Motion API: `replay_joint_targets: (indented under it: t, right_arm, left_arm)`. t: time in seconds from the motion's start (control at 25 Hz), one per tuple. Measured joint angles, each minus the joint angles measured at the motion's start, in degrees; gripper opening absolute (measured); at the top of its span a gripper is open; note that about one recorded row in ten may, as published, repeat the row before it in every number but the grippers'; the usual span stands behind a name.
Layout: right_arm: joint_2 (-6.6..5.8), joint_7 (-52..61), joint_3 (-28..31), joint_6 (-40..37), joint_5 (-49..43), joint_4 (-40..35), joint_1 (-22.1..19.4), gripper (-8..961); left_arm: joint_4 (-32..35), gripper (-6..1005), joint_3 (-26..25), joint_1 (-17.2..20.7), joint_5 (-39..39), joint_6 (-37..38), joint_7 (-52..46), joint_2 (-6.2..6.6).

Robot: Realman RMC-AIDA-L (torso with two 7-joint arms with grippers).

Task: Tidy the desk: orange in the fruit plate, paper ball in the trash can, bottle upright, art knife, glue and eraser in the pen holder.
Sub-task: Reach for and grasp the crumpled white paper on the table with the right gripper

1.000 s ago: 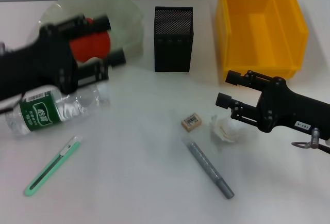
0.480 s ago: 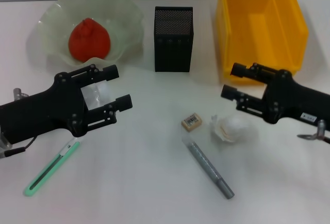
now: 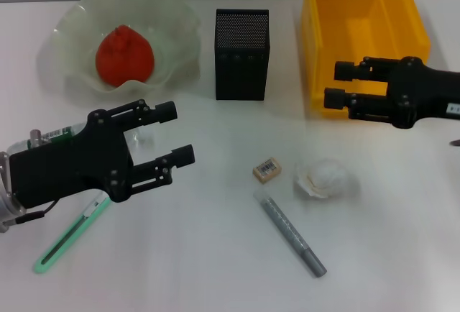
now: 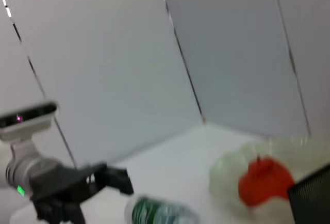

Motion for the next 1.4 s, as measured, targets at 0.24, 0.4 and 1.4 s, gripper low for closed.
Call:
replay_joint_targets:
  t: [0.24,0.4,1.4]
  right_arm:
    - [-0.90,19.65,0.63,-6.80,-9.67,-16.07,3.61,637]
    - [-1.61,29.95,0.31,-11.06,-17.62,-26.08,7.05,637]
    - [-0.17,39.08,-15.54,-10.91,-39.92,-23.85,16.30,636]
  left_arm:
    - [-0.18,683,0.06,-0.05,0.05,-0.49,0.38,-0.03]
    - [-0.18,683,0.10,-0.05,0.04,-0.47,0.58,-0.05]
    - [-1.78,683,-0.08,0.07,0.08,-1.06,0.95,0.01]
